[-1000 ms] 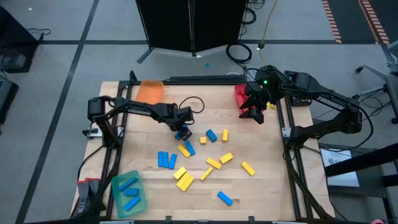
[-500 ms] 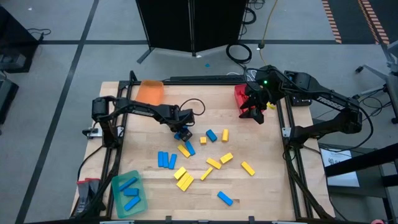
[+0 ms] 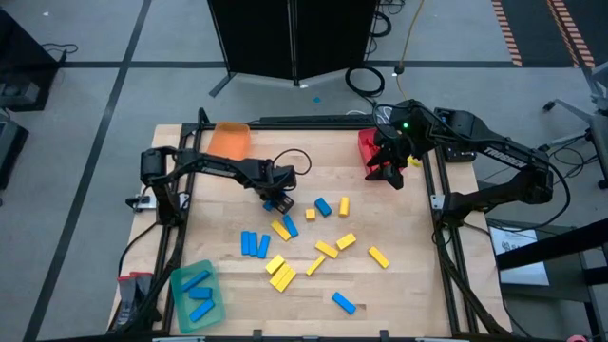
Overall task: Sort blocks
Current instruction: Put the blue block into the green transparent bin
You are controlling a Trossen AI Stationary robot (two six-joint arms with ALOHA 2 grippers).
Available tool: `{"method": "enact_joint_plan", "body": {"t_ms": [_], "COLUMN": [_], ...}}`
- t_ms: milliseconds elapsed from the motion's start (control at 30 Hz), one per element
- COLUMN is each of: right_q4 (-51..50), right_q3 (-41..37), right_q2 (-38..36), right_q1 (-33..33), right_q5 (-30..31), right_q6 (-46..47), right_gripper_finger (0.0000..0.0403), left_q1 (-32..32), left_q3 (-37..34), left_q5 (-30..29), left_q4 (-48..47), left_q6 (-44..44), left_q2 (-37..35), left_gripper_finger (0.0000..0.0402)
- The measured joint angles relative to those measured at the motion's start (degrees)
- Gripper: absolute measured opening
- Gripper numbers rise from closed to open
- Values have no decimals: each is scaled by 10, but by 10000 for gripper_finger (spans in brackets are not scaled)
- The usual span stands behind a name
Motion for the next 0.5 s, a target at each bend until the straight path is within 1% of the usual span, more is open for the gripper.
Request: {"method": "enact_joint_plan", "body": {"t_ms": [33, 267, 433, 500], "right_q4": [0, 0, 0, 0], "right_q3": [0, 0, 0, 0], "right_q2": [0, 0, 0, 0], "right_q1": [0, 0, 0, 0], "right_q5": [0, 2, 2, 2], "right_q6": [0, -2, -2, -2], "right_gripper_finger": [235, 235, 235, 235], "left_q1": [0, 0, 0, -1], "left_q3": [0, 3, 32, 47], "left_q5": [1, 10, 13, 22], "left_q4": [-1, -12, -48, -72], "left_q6": [0, 0, 7, 15], "left_q2": [0, 0, 3, 5], "left_gripper_finger": [132, 131, 131, 131]}}
